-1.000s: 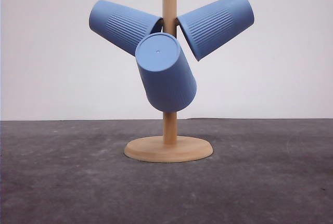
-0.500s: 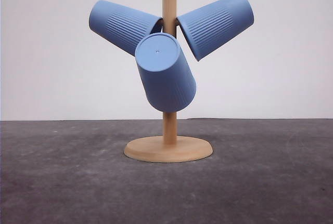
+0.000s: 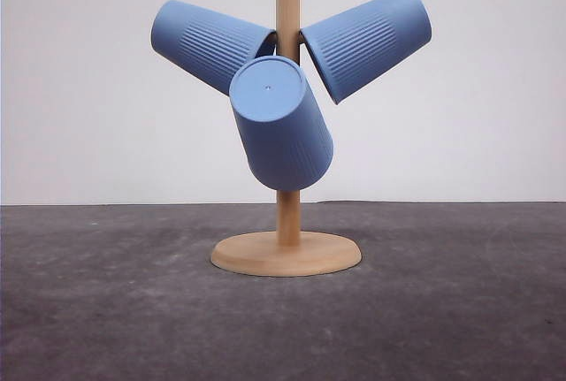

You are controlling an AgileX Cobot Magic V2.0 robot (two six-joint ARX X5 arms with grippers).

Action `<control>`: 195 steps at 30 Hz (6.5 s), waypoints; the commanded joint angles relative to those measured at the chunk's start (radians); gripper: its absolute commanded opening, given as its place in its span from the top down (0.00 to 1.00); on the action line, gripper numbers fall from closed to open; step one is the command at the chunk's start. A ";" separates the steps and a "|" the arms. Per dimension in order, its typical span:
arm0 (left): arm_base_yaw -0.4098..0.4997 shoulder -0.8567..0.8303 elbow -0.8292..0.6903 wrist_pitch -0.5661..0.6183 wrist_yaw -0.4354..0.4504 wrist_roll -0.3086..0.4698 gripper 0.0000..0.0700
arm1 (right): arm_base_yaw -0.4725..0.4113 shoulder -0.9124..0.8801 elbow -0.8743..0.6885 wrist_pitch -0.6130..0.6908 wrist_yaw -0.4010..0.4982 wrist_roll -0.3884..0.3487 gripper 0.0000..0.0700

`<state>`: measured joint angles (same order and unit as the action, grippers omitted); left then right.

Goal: Place three cups

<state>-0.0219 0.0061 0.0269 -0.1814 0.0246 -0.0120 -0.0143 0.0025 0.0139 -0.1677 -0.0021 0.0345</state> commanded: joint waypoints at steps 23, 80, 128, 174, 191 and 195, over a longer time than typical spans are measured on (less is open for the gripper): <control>-0.001 -0.001 -0.014 -0.005 -0.003 0.000 1.00 | -0.001 0.001 -0.002 0.010 0.003 0.013 0.97; -0.001 -0.001 -0.014 -0.005 -0.003 0.000 1.00 | -0.001 0.001 -0.002 0.010 0.003 0.013 0.97; -0.001 -0.001 -0.014 -0.005 -0.003 0.000 1.00 | -0.001 0.001 -0.002 0.010 0.003 0.013 0.97; -0.001 -0.001 -0.014 -0.005 -0.003 0.000 1.00 | -0.001 0.001 -0.002 0.010 0.003 0.013 0.97; -0.001 -0.001 -0.014 -0.005 -0.003 0.000 1.00 | -0.001 0.001 -0.002 0.010 0.003 0.013 0.97; -0.001 -0.001 -0.014 -0.005 -0.003 0.000 1.00 | -0.001 0.001 -0.002 0.010 0.003 0.013 0.97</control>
<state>-0.0219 0.0059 0.0269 -0.1814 0.0246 -0.0121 -0.0143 0.0025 0.0139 -0.1677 -0.0021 0.0345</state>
